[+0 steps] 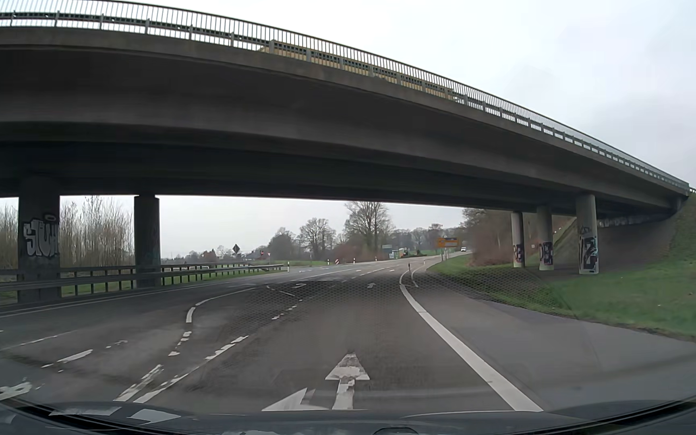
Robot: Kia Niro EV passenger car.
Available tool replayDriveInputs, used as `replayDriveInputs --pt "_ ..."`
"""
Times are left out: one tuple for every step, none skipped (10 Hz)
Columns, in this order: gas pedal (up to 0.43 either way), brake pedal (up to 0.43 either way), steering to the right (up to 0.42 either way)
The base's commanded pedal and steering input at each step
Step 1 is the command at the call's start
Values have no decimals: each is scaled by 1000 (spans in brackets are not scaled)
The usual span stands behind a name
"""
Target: Follow the waypoints while adhering to traffic rules and regulations
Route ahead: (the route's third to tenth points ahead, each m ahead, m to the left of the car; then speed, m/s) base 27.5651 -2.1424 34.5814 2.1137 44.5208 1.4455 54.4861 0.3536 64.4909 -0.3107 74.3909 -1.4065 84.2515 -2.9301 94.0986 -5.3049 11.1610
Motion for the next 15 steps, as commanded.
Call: replayDriveInputs --pt "370 0 4" --pt "370 0 -2" --pt "370 0 -3" --pt "370 0 -2" --pt "358 0 -2" --pt "358 0 -1" --pt "358 0 1" --pt "358 0 2" --pt "358 0 2" --pt "358 0 2" --pt "358 0 4" --pt "358 0 6" --pt "358 0 7" --pt "358 0 7" --pt "358 0 9"
